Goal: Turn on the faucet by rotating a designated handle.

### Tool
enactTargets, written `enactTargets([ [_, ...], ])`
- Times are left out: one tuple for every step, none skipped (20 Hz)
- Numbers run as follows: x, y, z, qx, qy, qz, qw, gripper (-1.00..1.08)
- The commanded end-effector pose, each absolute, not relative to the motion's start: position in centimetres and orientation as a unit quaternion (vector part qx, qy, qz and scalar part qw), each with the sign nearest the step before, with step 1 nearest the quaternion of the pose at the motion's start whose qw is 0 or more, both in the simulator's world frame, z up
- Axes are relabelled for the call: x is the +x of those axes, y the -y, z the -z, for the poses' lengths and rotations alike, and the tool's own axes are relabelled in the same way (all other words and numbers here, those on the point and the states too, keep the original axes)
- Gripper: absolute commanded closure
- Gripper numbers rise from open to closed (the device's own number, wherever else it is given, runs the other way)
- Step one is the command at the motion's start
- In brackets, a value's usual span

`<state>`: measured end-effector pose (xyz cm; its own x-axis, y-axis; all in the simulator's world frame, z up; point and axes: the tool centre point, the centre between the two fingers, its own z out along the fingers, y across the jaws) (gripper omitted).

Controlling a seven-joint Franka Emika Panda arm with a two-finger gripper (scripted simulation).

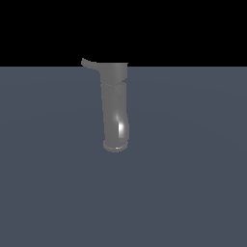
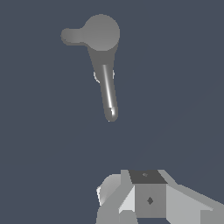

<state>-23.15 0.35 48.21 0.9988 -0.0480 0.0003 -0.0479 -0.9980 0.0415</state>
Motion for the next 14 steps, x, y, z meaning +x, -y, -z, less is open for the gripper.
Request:
enactTargets([
  [-22.5,-0.5,-48.1,0.999,0.039,0.001,0.016,1.08],
  [-22.1,-0.6,-48.0,0.999,0.046,0.001,0.014,1.08],
  [-21.8,-0.7,-47.9,0.999,0.053,0.001,0.012,1.08],
  [-21.4,-0.8,-47.8,0.998,0.061,0.001,0.01,1.08],
  [-21.0,-0.9,-47.7,0.998,0.07,0.001,0.008,1.08],
  [-20.5,-1.0,-47.6,0.997,0.079,0.002,0.005,1.08],
  [-20.1,-1.1,-47.5,0.996,0.089,0.002,0.003,1.08],
  [-19.6,-1.2,-47.3,0.995,0.1,0.003,0.0,1.08],
  [-19.1,-1.4,-47.2,0.994,0.111,0.003,-0.002,1.08],
  [-18.5,-1.5,-47.0,0.992,0.123,0.004,-0.005,1.08],
  [-18.0,-1.6,-46.8,0.991,0.134,0.005,-0.007,1.08],
  [-17.5,-1.8,-46.6,0.989,0.146,0.005,-0.009,1.08],
  [-17.0,-1.9,-46.4,0.988,0.157,0.006,-0.011,1.08],
  [-16.5,-2.1,-46.2,0.986,0.169,0.007,-0.013,1.08],
])
